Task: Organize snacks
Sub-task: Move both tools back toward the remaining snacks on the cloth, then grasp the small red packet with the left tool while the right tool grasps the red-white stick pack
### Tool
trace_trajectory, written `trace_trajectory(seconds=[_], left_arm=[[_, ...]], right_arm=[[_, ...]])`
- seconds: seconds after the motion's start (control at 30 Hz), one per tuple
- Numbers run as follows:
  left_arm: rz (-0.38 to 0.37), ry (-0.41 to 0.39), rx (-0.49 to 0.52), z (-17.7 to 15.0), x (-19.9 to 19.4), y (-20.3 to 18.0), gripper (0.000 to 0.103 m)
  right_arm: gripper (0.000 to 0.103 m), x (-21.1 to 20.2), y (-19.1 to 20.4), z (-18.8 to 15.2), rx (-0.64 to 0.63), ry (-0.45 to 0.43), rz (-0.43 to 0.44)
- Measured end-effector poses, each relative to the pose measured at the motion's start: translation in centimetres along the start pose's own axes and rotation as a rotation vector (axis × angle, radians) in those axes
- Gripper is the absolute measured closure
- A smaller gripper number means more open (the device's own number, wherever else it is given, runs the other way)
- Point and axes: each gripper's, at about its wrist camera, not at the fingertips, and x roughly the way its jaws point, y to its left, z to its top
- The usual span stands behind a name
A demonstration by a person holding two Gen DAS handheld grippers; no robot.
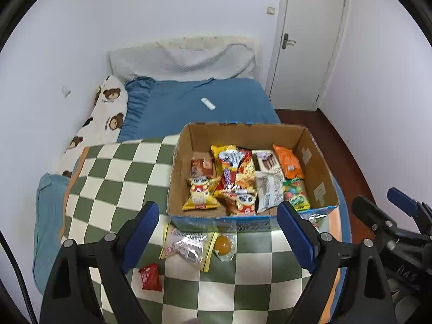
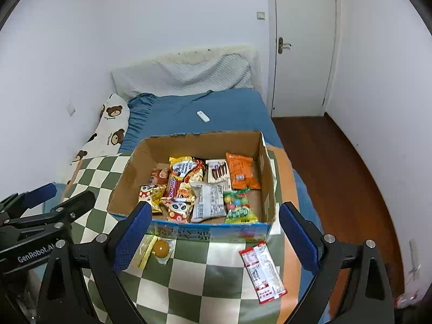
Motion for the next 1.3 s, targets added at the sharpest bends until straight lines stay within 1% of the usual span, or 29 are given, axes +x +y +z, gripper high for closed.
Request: trace_trajectory(seconds=[0.1,0.17,0.2,0.23,0.27,0.3,0.4,0.47,0.5,0.53,0.67,0.7,0.73,0.8,0.87,0.9,1.0,1.07,1.17,1.3], left_arm=[[0.023,0.046,-0.022,-1.4,1.4,0.6,0.014],[0.040,0.106,-0.042,-2.9,3.4,1.4,0.014],[0.052,0.126,-0.048,-3.6,4.1,1.7,0.013],[0.067,0.157,-0.057,-4.6,5.4,2.1,0.014],[0.081,0.181,-0.062,-5.4,6.3,2.4,0.014],[0.104,0.217,-0.065,-6.4,7.5,2.8,0.014],[0.142,0.287,-0.070,-8.8,10.2,4.1,0.014],[0.163,0.325,-0.059,-10.1,11.5,4.7,0.014],[0.170,0.344,-0.054,-10.7,12.1,4.9,0.014],[0.184,0.364,-0.049,-11.2,13.0,5.2,0.014],[0.189,0.420,-0.047,-11.9,15.1,6.1,0.014],[0.183,0.426,-0.049,-11.8,15.4,6.3,0.014],[0.175,0.430,-0.047,-11.6,15.8,6.5,0.014],[0.170,0.434,-0.032,-11.1,16.4,6.5,0.014],[0.139,0.449,-0.026,-10.4,17.1,6.7,0.014],[0.128,0.459,-0.042,-10.0,17.2,7.0,0.014],[0.106,0.448,-0.094,-8.9,16.4,8.9,0.014],[0.110,0.440,-0.102,-8.5,15.9,10.1,0.014],[0.144,0.444,-0.102,-8.7,15.5,12.1,0.014],[0.170,0.505,-0.106,-10.1,16.4,14.5,0.014]], right_arm=[[0.005,2.1,-2.6,-1.3,0.057,0.069,0.020],[0.006,4.2,-4.3,-2.5,0.087,0.114,0.012],[0.008,5.5,-5.2,-3.3,0.101,0.149,0.001],[0.018,7.6,-6.3,-4.3,0.115,0.206,-0.007],[0.028,9.0,-7.0,-5.2,0.122,0.241,-0.004],[0.042,10.7,-7.7,-6.2,0.123,0.289,-0.010],[0.042,14.8,-9.0,-9.0,0.113,0.378,-0.043],[0.035,16.8,-9.4,-10.4,0.099,0.427,-0.051],[0.024,17.9,-9.4,-11.1,0.081,0.464,-0.060],[0.021,18.7,-9.3,-11.7,0.063,0.493,-0.070],[0.021,21.7,-9.1,-14.2,0.043,0.575,-0.094],[0.024,21.8,-9.0,-14.5,0.047,0.569,-0.093],[0.032,21.7,-8.7,-14.7,0.043,0.564,-0.090],[0.034,21.3,-7.6,-15.2,0.040,0.569,-0.058],[0.035,21.1,-6.5,-15.7,0.042,0.583,-0.022],[0.035,21.0,-5.8,-16.0,0.041,0.591,-0.008],[0.035,20.9,-3.9,-17.0,0.045,0.610,0.021],[0.035,21.0,-2.5,-17.4,0.041,0.618,0.029],[0.035,21.3,0.1,-17.7,0.032,0.619,0.057],[0.035,21.8,2.3,-17.5,0.026,0.610,0.084]])
